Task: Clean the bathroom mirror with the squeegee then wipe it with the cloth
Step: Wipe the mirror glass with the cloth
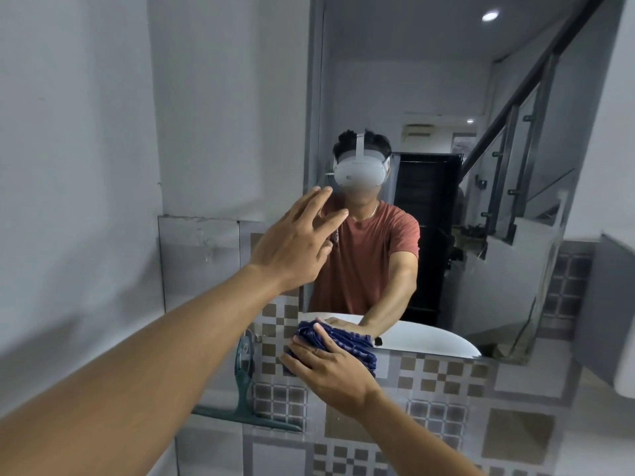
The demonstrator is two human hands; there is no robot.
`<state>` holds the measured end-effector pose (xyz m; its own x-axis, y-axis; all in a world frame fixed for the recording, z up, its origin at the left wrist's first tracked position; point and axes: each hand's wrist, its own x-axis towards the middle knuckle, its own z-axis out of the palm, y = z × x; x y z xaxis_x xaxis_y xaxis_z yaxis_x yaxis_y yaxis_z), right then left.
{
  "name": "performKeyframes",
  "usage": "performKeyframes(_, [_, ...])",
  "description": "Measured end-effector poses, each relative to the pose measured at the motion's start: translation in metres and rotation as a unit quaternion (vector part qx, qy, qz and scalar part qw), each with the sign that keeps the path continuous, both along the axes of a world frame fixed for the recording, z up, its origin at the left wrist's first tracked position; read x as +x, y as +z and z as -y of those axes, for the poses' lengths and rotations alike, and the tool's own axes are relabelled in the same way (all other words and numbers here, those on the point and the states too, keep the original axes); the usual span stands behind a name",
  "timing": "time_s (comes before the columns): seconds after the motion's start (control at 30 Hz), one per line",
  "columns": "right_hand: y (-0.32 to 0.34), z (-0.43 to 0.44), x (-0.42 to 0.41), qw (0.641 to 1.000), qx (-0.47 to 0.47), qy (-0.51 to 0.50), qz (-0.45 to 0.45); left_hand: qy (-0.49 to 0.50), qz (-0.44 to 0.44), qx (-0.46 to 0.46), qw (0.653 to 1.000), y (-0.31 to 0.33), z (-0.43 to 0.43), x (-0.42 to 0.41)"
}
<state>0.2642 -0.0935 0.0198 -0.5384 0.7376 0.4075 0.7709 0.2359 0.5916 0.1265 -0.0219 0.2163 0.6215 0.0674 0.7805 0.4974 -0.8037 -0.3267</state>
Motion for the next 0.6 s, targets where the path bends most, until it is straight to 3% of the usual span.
performKeyframes(0.1, [0.004,0.010,-0.010,0.997,-0.055,0.008,-0.056,-0.008,0.011,-0.007,1.000,-0.004,0.009,-0.016])
performKeyframes(0.2, [0.017,0.026,-0.023,0.974,-0.085,0.009,-0.208,-0.016,0.036,-0.040,0.998,-0.013,0.018,-0.035])
performKeyframes(0.37, [0.052,0.059,-0.048,0.887,-0.024,-0.025,-0.461,-0.038,0.118,-0.225,0.967,-0.040,0.030,-0.070])
performKeyframes(0.43, [0.068,0.068,-0.059,0.841,-0.025,-0.021,-0.540,-0.044,0.123,-0.340,0.931,-0.048,0.036,-0.083])
performKeyframes(0.6, [0.103,0.082,-0.080,0.715,-0.049,0.061,-0.695,-0.114,0.029,-0.592,0.797,-0.056,0.055,-0.109])
